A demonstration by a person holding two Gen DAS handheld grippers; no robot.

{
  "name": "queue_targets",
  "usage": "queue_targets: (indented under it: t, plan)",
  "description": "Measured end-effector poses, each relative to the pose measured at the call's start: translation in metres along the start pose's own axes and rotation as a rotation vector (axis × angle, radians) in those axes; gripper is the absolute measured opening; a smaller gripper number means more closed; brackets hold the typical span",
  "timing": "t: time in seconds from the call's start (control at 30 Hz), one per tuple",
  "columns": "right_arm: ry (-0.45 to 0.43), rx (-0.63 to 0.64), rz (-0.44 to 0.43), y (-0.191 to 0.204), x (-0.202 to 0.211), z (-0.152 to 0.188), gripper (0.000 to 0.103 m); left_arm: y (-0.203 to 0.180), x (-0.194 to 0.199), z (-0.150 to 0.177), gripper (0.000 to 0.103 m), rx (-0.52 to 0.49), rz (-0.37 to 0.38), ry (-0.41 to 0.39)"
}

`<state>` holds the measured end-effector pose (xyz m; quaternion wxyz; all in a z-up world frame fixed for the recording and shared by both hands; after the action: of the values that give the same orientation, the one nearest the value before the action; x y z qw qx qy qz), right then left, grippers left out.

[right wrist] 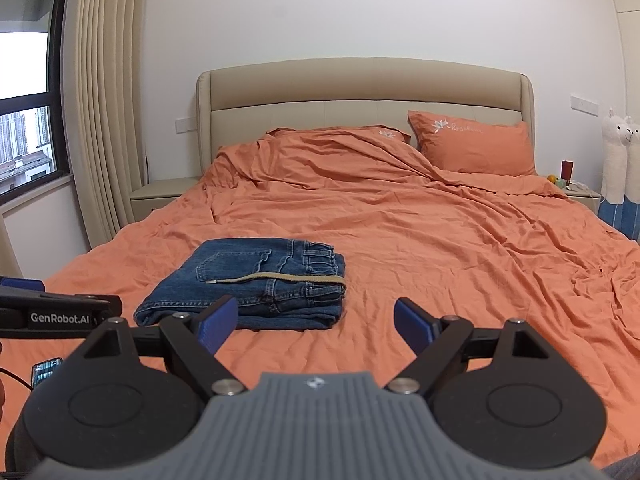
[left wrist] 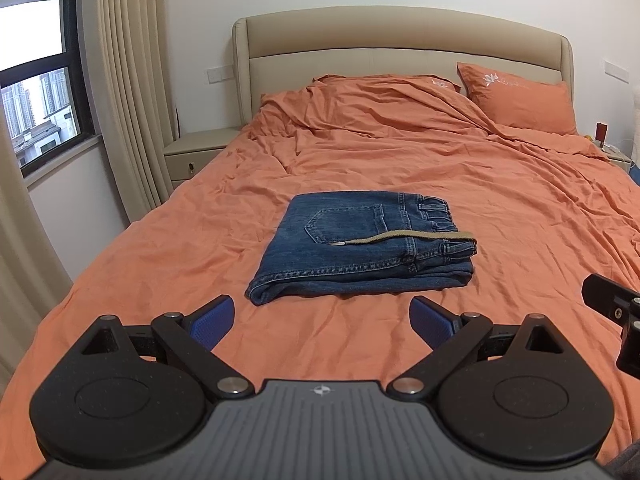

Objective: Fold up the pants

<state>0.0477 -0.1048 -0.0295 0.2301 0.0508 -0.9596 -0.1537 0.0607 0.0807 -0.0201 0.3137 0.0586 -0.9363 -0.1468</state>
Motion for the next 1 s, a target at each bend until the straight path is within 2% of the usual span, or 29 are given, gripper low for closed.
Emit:
queue_targets:
  t: [0.37,0.73,1.0]
  plan:
    - [-0.004,0.005,-0.005,0.001,0.004,-0.001,0.082,0.003,0.005,0.0,0.103,-0.005,-0.008,-0.012]
    - [-0.012,0.001,-0.013,0.002,0.011,-0.003,0.082,0.007,0.009,-0.002,0.103,0.03,0.039,-0.027]
    - [-0.011,-0.004,-0.012,0.002,0.014,-0.004,0.082,0.008,0.008,-0.002,0.103,0.025,0.029,-0.032]
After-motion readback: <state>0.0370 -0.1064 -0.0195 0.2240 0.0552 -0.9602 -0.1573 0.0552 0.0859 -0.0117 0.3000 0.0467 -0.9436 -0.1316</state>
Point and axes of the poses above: each gripper's, at about its wrist camera, not at the fingertips, and x roughly against the way its jaws point, y to its left, z to its underside, the point moved 3 cm from there along -x, roughly the way its jaws point, and after that the axes turned 15 degrees about -x, right-handed, at the moved point
